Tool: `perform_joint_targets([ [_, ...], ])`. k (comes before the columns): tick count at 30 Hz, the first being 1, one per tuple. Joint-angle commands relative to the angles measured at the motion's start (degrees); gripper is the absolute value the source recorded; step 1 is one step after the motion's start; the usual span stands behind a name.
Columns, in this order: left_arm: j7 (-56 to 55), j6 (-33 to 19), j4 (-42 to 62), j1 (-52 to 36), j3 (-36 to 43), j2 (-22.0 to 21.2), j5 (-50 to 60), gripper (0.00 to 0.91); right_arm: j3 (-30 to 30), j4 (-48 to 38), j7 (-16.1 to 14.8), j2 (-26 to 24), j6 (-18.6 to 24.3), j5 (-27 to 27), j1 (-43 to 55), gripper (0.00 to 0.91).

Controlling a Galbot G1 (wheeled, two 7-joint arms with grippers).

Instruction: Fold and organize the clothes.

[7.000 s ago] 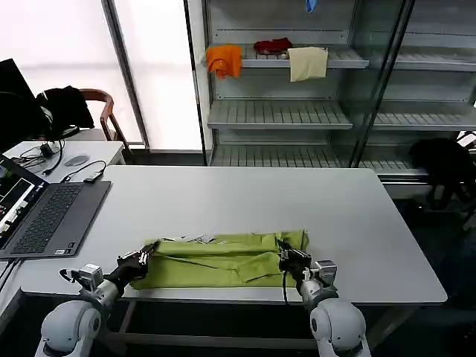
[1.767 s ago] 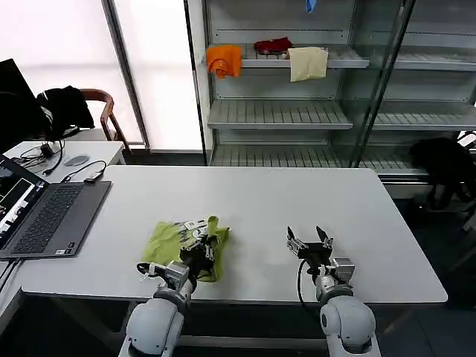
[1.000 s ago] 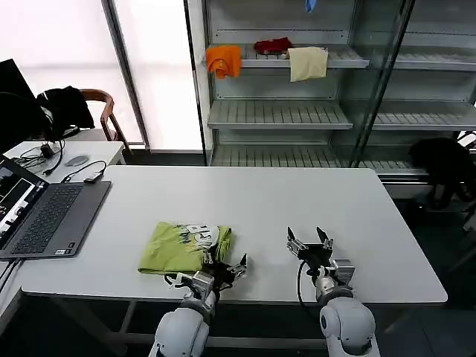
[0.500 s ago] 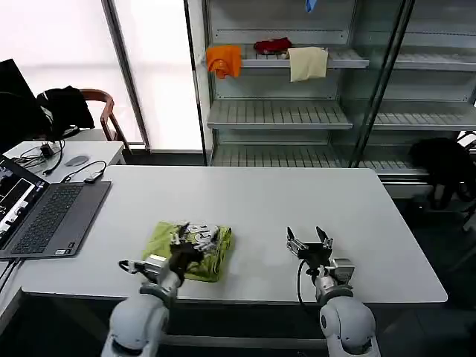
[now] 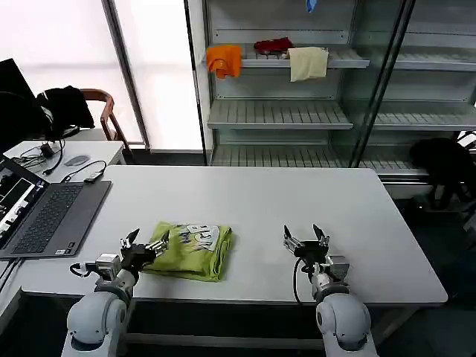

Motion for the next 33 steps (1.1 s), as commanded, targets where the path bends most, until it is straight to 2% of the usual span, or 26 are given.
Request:
perform_joint_targets([
  [1, -0.54, -0.09, 4.48, -0.15, -2.49, 1.02, -0.81, 0.907, 0.1, 0.04, 0.0, -0.03, 0.0, -0.22, 0.01, 0.907],
  [11, -0.42, -0.84, 4.63, 0.76, -1.49, 0.32, 0.67, 0.907, -0.12, 0.14, 0.09, 0.08, -0.01, -0.22, -0.04, 0.907],
  [12, -0.34, -1.01, 4.58, 0.86, -1.45, 0.25, 0.79, 0.877, -0.11, 0.17, 0.08, 0.06, -0.01, -0.2, -0.06, 0.907],
  [13, -0.28, -1.16, 4.49, 1.03, -1.37, 0.22, 0.82, 0.776, -0.1, 0.19, 0.1, 0.04, -0.01, -0.18, -0.07, 0.907],
  [14, -0.24, -1.25, 4.44, 1.15, -1.32, 0.19, 0.87, 0.725, -0.07, 0.25, 0.09, 0.05, -0.01, -0.18, -0.09, 0.907],
  [15, -0.18, -1.35, 4.38, 1.26, -1.3, 0.13, 0.9, 0.554, -0.09, 0.3, 0.11, 0.04, -0.02, -0.18, -0.12, 0.907],
  [17, -0.06, -1.55, 4.26, 1.45, -1.23, 0.02, 0.87, 0.423, -0.1, 0.44, 0.15, 0.07, -0.03, -0.18, -0.21, 0.907],
  [20, 0.18, -2.02, 4.03, 1.92, -1.11, -0.21, 0.82, 0.373, -0.1, 0.68, 0.18, 0.12, 0.0, -0.18, -0.38, 0.907],
  [29, 0.52, -2.92, 3.75, 3.26, -0.36, -1.12, 0.07, 0.363, 0.08, 1.4, 0.4, 0.18, -0.02, -0.2, -0.88, 0.907],
  [31, 0.69, -3.08, 3.56, 3.47, -0.25, -1.27, -0.72, 0.333, 0.1, 1.51, 0.47, 0.18, -0.02, -0.22, -0.94, 0.907],
  [32, 0.74, -3.13, 3.48, 3.6, -0.17, -1.32, -1.03, 0.272, 0.11, 1.56, 0.52, 0.2, -0.03, -0.23, -0.97, 0.907],
  [33, 0.76, -3.13, 3.4, 3.65, -0.11, -1.35, -1.38, 0.272, 0.11, 1.6, 0.54, 0.2, -0.03, -0.24, -0.97, 0.907],
])
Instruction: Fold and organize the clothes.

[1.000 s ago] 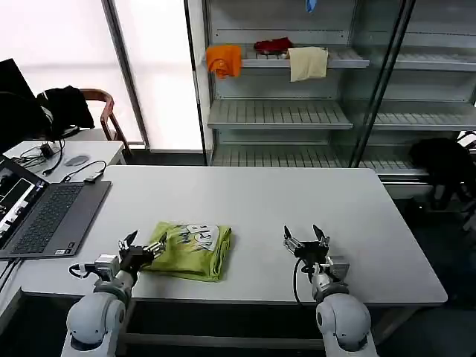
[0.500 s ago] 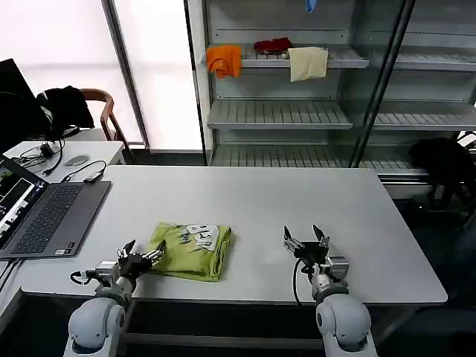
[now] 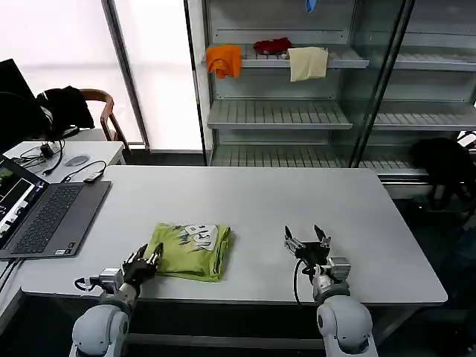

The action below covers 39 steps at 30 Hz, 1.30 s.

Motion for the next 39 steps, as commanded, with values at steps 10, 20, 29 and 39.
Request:
perform_joint_targets([
  [10, 0.16, 0.07, -0.11, 0.77, -0.07, -0.36, -4.44, 0.02, 0.26, 0.53, 0.09, -0.03, 0.25, -0.15, -0.29, 0.907],
  [20, 1.86, -5.75, -0.58, 0.12, -3.45, 1.48, 0.54, 0.01, 0.19, 0.69, 0.15, -0.4, 0.15, -0.14, 0.28, 0.907],
  [29, 7.74, -7.36, 0.02, -3.97, -11.33, 10.37, 7.04, 0.01, 0.1, 0.27, 0.05, -0.61, 0.27, 0.13, 0.57, 0.907],
  [39, 13.21, -7.36, 2.48, -11.26, -15.58, 26.34, 15.89, 0.01, 0.51, -1.07, -0.09, -1.1, 1.73, 0.67, 0.21, 0.907],
])
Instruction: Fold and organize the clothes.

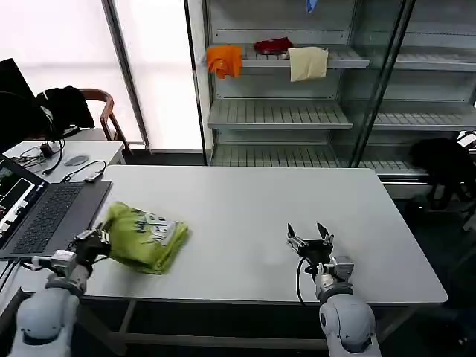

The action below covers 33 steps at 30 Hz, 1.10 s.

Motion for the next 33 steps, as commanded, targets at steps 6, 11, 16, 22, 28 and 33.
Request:
perform_joint_targets([
  [6, 5.92, 1.11, -3.03, -7.99, -3.82, 15.3, 9.62, 0.01, 0.9, -1.99, 0.06, -0.48, 2.24, 0.52, -0.81, 0.907],
  [11, 5.44, 0.76, -10.11, -3.7, -0.36, 8.22, 13.73, 0.01, 2.09, -3.61, 0.25, -1.34, 3.93, 1.12, -1.52, 0.907],
  [16, 2.4, -8.35, -11.49, 3.0, 9.56, -4.39, 26.39, 0.01, 3.19, -4.37, 0.25, -2.55, 4.78, 2.09, -2.32, 0.907],
  [22, -3.05, -13.79, -6.98, 5.84, 23.6, -12.41, 35.96, 0.01, 3.75, -5.13, 0.34, -2.96, 5.38, 2.41, -2.78, 0.907],
  [28, -6.16, -11.59, -6.04, 2.23, 31.62, -13.61, 35.17, 0.02, 3.53, -4.93, 0.34, -2.84, 5.28, 2.32, -2.89, 0.907],
  [33, -6.72, -8.58, -4.57, -1.44, 35.22, -13.62, 31.68, 0.02, 3.0, -3.99, 0.32, -2.37, 4.51, 2.01, -2.67, 0.907],
])
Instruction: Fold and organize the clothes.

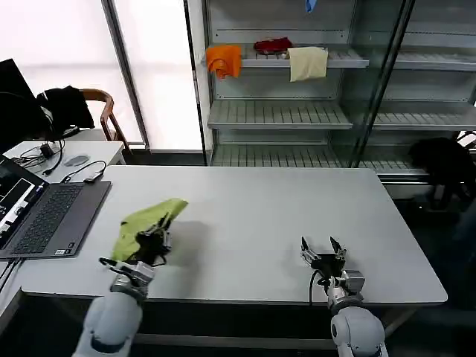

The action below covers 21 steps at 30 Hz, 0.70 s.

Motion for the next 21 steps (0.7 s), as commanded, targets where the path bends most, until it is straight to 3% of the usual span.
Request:
perform_joint_targets([
  [1, -4.07, 0.81, 2.27, -3.89, 15.38, -6.08, 1.89, 0.02, -0.14, 0.45, -0.01, 0.08, -0.44, -0.05, 0.04, 0.907],
  [8, -6.16, 4.61, 11.87, -12.96, 18.24, -9.04, -5.65, 0.02, -0.93, 3.99, -0.73, 0.2, -2.59, -0.1, 0.5, 0.907],
  [9, -6.22, 5.0, 12.71, -13.57, 18.36, -9.42, -6.5, 0.212, -0.99, 4.35, -0.73, 0.23, -2.96, -0.1, 0.56, 0.907],
  [10, -6.2, 5.83, 13.34, -14.09, 18.66, -10.02, -7.73, 0.786, -1.0, 4.55, -0.75, 0.25, -3.08, -0.14, 0.58, 0.907],
  [11, -6.12, 6.25, 13.13, -13.96, 18.96, -10.14, -8.65, 0.907, -1.04, 4.68, -0.78, 0.22, -3.13, -0.16, 0.59, 0.907],
  [21, -5.82, 5.56, 4.58, -11.84, 18.42, -7.31, -18.46, 0.907, -2.83, 3.36, -1.63, 1.2, -3.42, -0.83, 1.78, 0.907],
])
